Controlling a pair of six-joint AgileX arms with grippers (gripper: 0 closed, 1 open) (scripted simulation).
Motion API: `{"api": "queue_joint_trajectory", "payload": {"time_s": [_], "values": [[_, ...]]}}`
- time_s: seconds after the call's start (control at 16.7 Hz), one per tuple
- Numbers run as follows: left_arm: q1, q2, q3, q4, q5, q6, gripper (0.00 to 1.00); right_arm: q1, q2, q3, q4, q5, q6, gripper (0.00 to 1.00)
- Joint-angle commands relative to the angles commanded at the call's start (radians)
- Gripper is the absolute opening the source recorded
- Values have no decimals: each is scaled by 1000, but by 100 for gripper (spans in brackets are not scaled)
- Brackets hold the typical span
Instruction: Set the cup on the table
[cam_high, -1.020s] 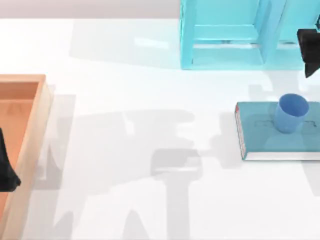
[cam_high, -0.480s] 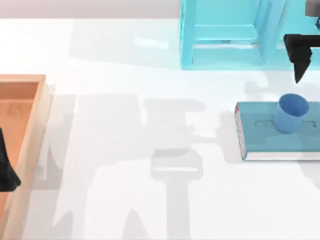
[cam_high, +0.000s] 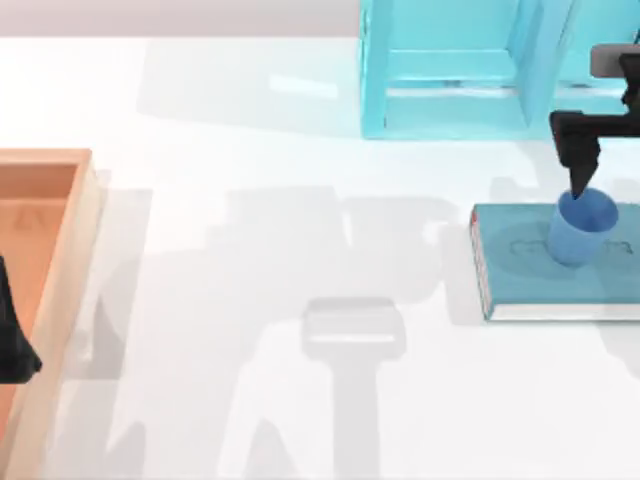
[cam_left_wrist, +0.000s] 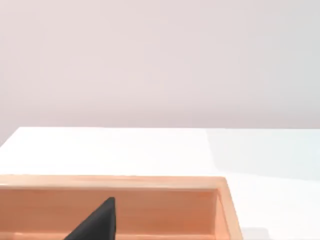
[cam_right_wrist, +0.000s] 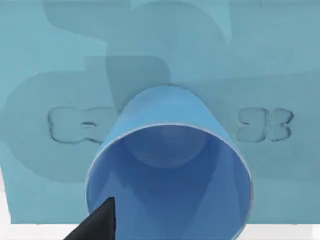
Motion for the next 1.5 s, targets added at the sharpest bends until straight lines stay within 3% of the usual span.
{"api": "queue_joint_trajectory", "payload": {"time_s": [0.24,0.54,1.32,1.5], "values": [[0,0,0,0,0,0,100,4,10,-150,160,0,4,100],[0,0,0,0,0,0,100,4,12,-175,186,0,4,100],[0,0,0,0,0,0,100,4,12,-175,186,0,4,2],[0,0,0,0,0,0,100,4,12,-175,186,0,4,0]]}}
